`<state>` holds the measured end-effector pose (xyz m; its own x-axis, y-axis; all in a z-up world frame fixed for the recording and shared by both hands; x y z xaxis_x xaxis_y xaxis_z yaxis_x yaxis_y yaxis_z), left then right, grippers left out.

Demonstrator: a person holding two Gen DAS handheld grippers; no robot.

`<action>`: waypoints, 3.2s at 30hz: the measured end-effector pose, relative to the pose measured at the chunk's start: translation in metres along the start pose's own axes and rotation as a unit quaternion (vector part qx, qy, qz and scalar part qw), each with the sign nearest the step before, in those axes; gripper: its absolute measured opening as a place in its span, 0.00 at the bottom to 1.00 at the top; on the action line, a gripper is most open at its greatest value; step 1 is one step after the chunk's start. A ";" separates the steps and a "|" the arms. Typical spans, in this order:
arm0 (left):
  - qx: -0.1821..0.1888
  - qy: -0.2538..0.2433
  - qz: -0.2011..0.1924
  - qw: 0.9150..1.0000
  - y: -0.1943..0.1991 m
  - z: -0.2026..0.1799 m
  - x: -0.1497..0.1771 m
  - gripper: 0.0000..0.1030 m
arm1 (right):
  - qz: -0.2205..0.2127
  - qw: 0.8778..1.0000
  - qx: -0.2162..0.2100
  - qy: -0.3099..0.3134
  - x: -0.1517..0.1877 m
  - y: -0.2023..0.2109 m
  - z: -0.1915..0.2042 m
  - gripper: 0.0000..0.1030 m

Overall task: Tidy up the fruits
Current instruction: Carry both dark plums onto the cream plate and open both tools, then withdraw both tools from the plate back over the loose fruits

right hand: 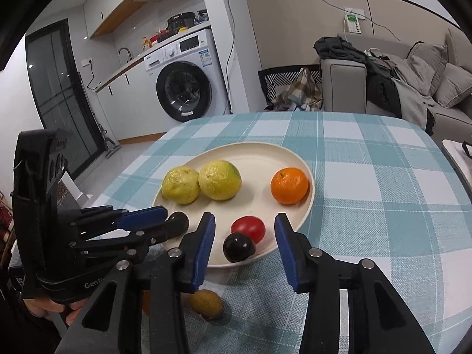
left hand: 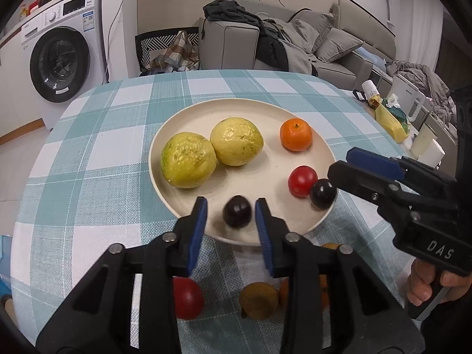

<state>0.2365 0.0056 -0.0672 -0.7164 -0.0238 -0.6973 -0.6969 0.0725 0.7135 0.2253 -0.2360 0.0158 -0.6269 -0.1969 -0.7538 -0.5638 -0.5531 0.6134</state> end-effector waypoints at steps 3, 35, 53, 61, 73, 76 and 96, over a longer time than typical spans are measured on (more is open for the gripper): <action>-0.001 0.002 -0.003 1.000 0.007 0.001 0.000 0.46 | -0.006 1.000 -0.002 -0.005 -0.002 0.002 -0.001 0.51; -0.033 0.022 -0.033 0.999 0.081 0.029 0.037 0.99 | 0.009 1.000 -0.007 0.010 0.007 0.014 -0.002 1.00; -0.040 0.021 0.004 0.999 0.070 0.039 0.055 0.99 | 0.062 0.997 -0.045 0.018 0.015 0.012 -0.002 0.99; -0.046 0.024 0.022 0.998 0.057 0.040 0.059 0.99 | 0.095 0.994 -0.032 0.041 0.025 0.004 0.002 0.98; -0.046 0.054 0.036 0.997 0.044 0.054 0.061 0.99 | 0.128 0.990 -0.015 0.055 0.035 -0.008 0.000 0.96; -0.046 0.055 0.039 0.997 0.043 0.055 0.061 0.99 | 0.134 0.989 -0.014 0.060 0.037 -0.010 0.003 0.94; -0.039 0.059 0.050 0.996 0.035 0.056 0.060 0.98 | 0.151 0.985 -0.030 0.081 0.044 -0.015 0.013 0.53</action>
<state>0.1713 0.0624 -0.0880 -0.7776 -0.1385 -0.6134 -0.6197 0.0037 0.7848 0.1986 -0.2256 -0.0237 -0.6641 -0.4832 -0.5706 -0.3302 -0.4952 0.8036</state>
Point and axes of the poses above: each gripper's, at about its wrist camera, not at the fingertips, and y roughly against the way its jaws point, z to its left, x to its underside, the point moved 3 cm from there along -y, roughly the way its jaws point, and after that the axes turned 4 degrees about -x, right-handed, at the moved point
